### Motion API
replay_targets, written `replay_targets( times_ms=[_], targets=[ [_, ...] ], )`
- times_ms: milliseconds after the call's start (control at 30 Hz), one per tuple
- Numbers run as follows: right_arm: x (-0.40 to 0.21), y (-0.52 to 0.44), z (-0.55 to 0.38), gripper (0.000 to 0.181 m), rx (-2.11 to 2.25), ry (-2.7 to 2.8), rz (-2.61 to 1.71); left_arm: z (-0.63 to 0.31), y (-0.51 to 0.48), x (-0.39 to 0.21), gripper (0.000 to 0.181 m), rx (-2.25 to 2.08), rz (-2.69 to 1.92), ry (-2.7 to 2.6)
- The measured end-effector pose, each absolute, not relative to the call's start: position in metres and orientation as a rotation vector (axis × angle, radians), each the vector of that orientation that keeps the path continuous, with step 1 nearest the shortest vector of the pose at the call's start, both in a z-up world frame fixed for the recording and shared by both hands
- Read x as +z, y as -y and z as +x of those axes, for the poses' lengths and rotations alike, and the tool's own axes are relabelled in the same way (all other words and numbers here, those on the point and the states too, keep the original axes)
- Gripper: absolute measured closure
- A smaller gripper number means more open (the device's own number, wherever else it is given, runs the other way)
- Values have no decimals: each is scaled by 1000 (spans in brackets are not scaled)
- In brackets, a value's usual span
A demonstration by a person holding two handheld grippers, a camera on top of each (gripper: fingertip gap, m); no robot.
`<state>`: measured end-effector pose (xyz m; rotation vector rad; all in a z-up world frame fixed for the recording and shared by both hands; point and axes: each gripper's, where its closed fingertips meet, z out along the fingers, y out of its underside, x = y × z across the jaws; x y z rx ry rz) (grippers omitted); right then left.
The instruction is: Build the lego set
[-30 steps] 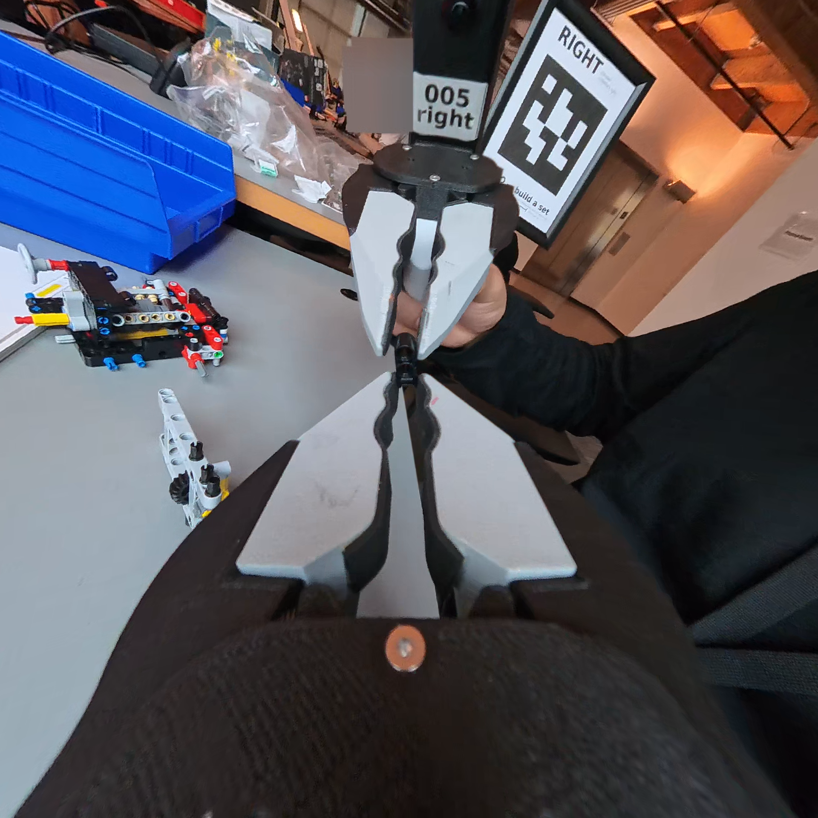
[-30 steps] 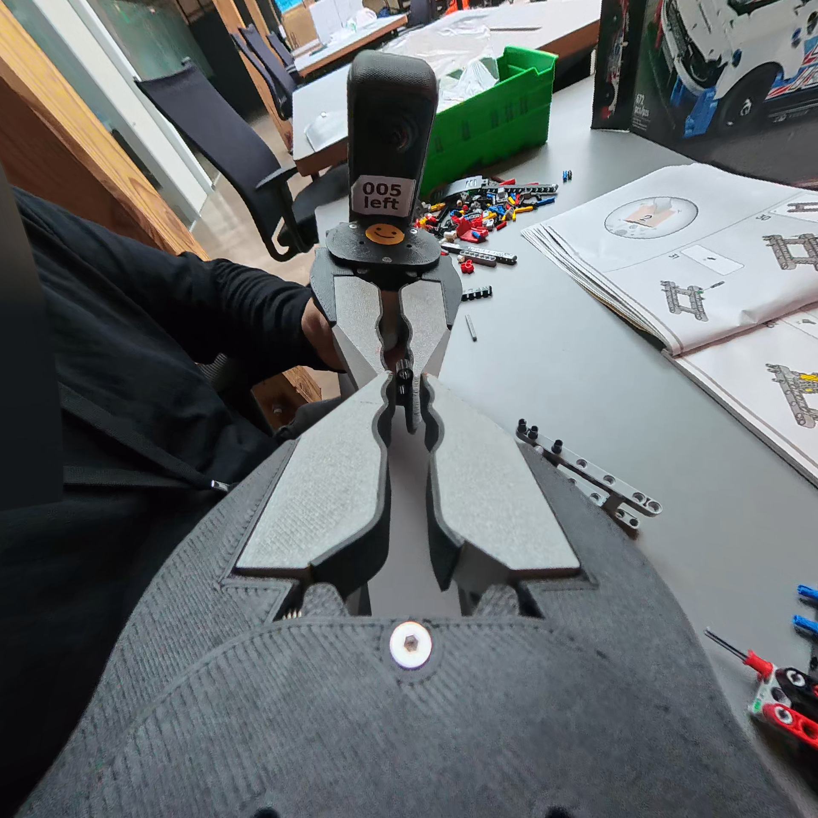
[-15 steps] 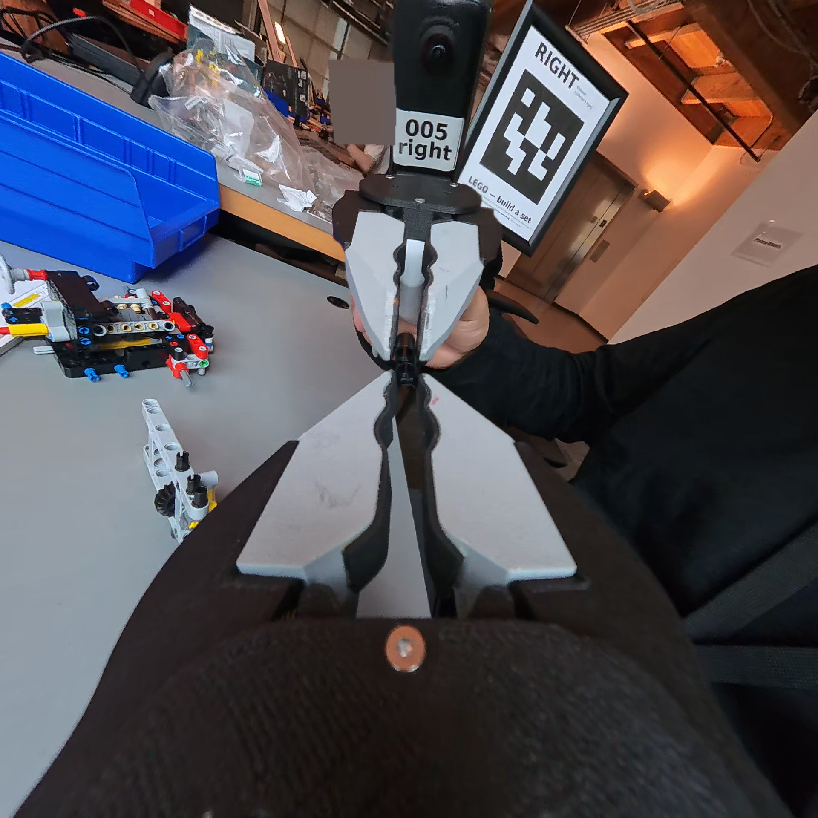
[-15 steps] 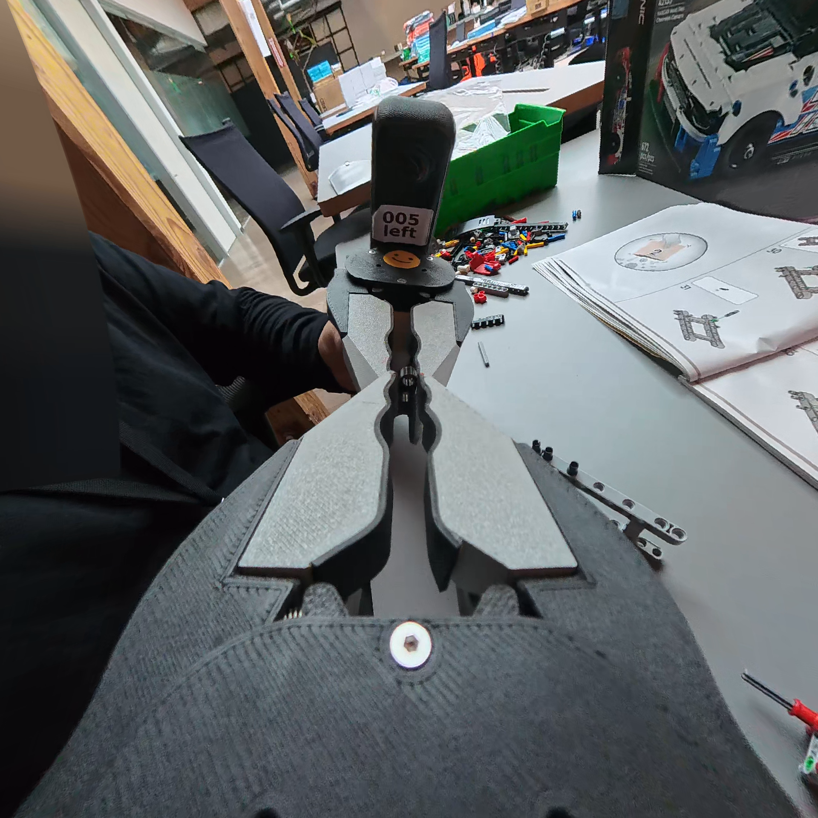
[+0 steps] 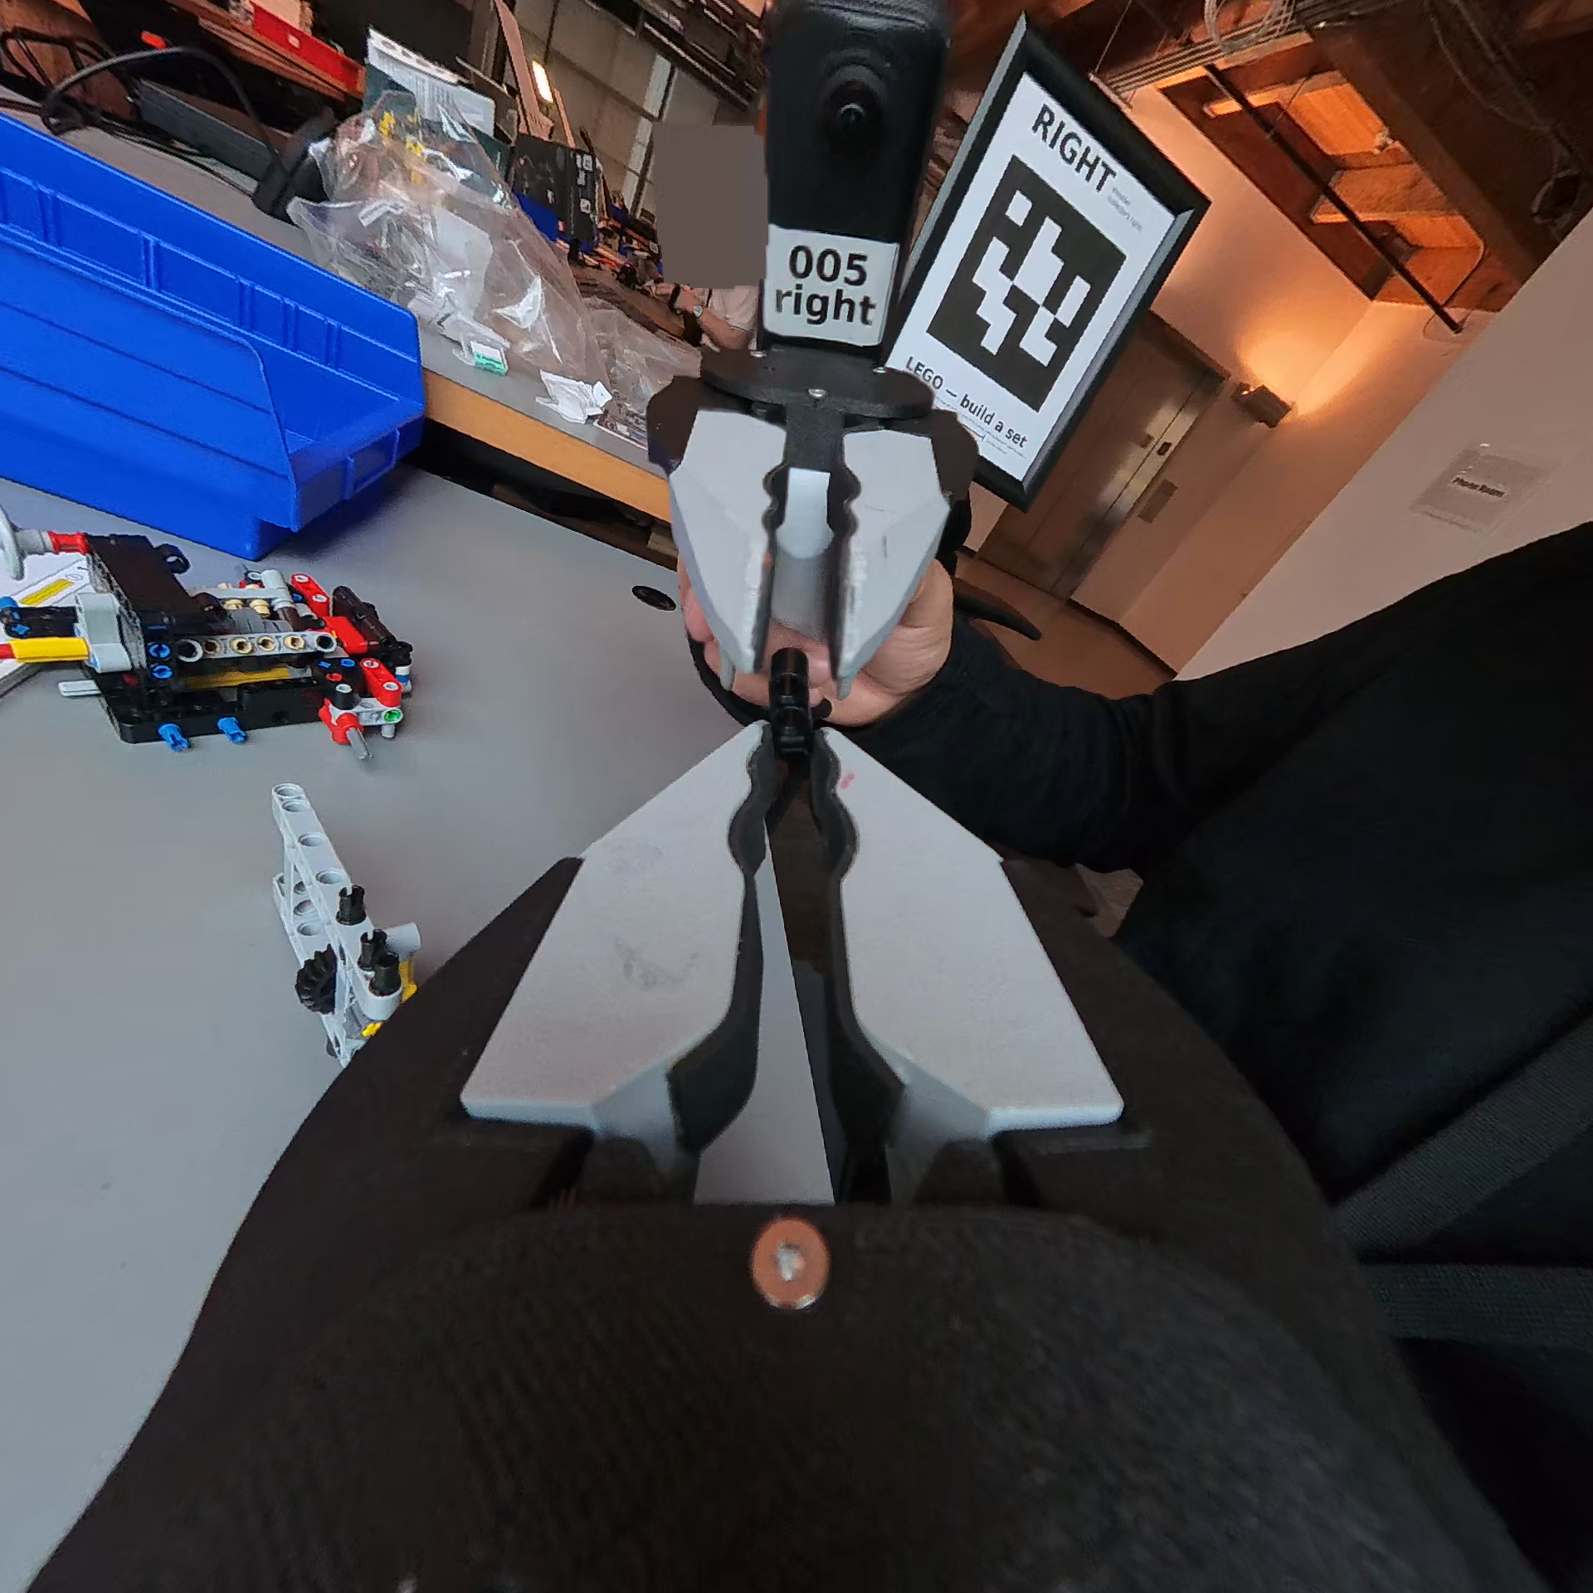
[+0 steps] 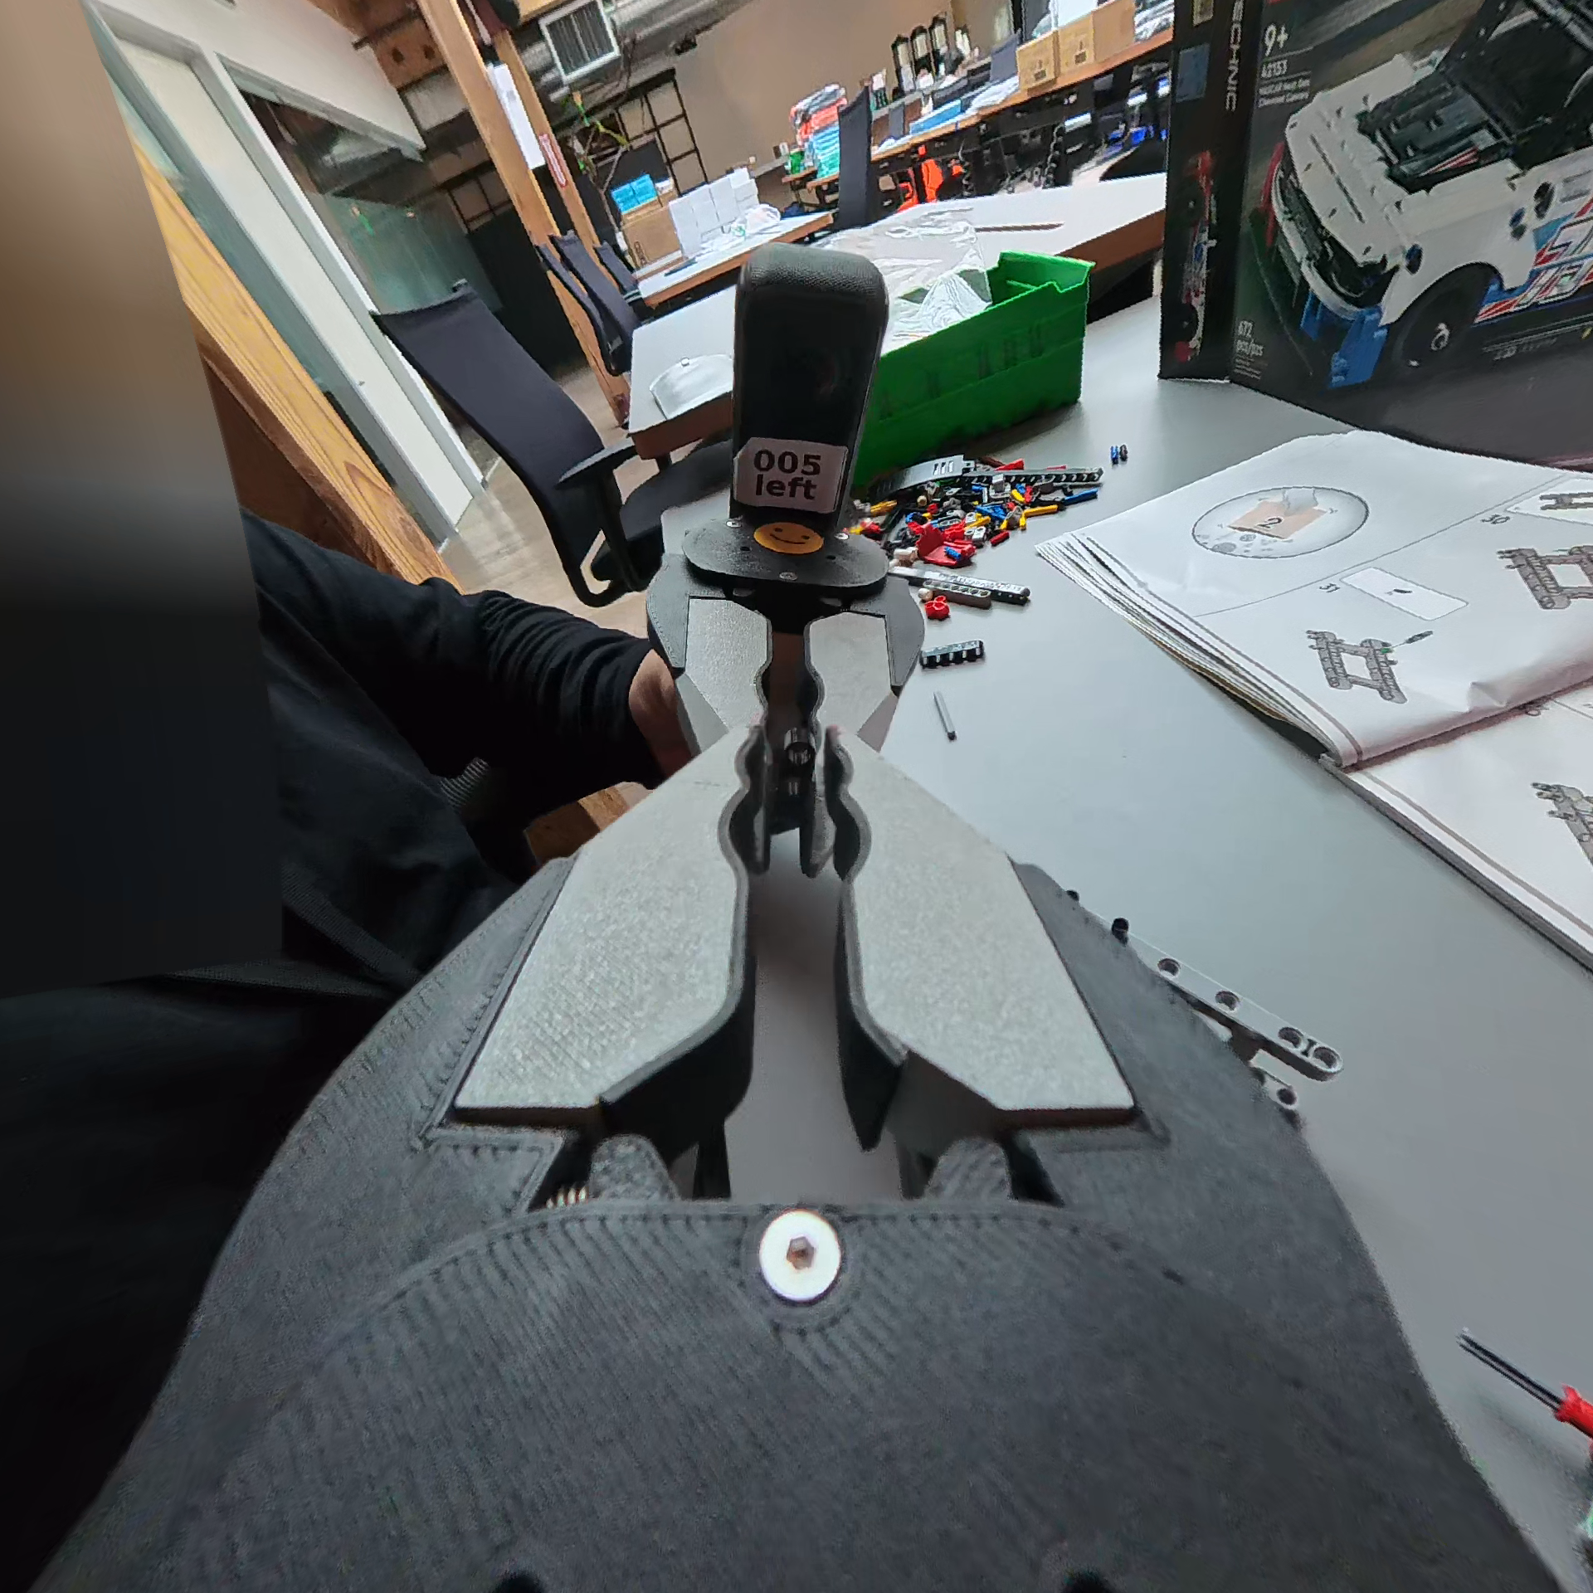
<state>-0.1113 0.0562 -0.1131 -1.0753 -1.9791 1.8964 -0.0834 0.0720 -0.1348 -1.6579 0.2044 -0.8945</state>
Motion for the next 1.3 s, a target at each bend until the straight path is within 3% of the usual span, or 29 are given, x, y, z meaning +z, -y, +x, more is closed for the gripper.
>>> replay_targets(
  times_ms=[133, 1300],
  targets=[
    [-116, -56, -112, 178, 1898, 1974, -1089, -83, -72, -136, 176, -885, -1665, -207],
    [-123, -53, -113, 179, 1827, 2024, -1138, -83, -73, -139, 175, -911, -1666, -178]
  ],
)
